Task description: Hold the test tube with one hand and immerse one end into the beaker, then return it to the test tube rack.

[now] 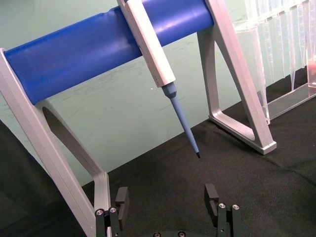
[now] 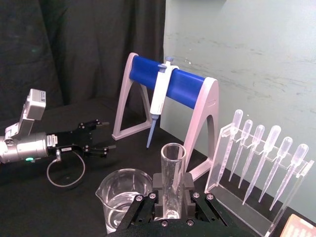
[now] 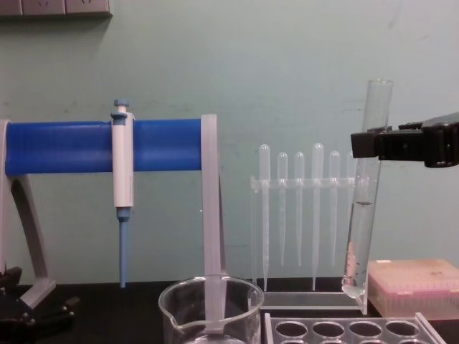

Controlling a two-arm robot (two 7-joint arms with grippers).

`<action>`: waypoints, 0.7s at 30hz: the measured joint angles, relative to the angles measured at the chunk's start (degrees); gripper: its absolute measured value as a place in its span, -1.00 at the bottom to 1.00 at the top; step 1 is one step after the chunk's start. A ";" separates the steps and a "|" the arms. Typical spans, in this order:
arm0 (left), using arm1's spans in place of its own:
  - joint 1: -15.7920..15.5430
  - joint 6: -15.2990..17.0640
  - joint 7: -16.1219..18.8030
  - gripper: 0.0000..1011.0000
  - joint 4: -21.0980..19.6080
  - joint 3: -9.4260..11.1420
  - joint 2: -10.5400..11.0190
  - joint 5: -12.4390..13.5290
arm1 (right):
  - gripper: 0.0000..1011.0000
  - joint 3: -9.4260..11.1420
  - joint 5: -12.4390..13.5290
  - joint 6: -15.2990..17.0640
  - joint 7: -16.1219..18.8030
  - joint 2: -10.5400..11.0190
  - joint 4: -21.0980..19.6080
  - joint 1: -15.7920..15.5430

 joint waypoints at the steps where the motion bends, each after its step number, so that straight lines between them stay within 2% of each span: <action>1: 0.00 0.00 0.00 0.98 0.00 0.00 0.00 0.00 | -0.53 0.01 -0.01 0.00 -0.01 -0.01 0.00 -0.01; 21: 0.00 0.00 0.00 0.98 0.00 0.00 0.00 0.00 | -0.52 0.08 -0.11 -0.06 -0.07 -0.06 0.00 -0.06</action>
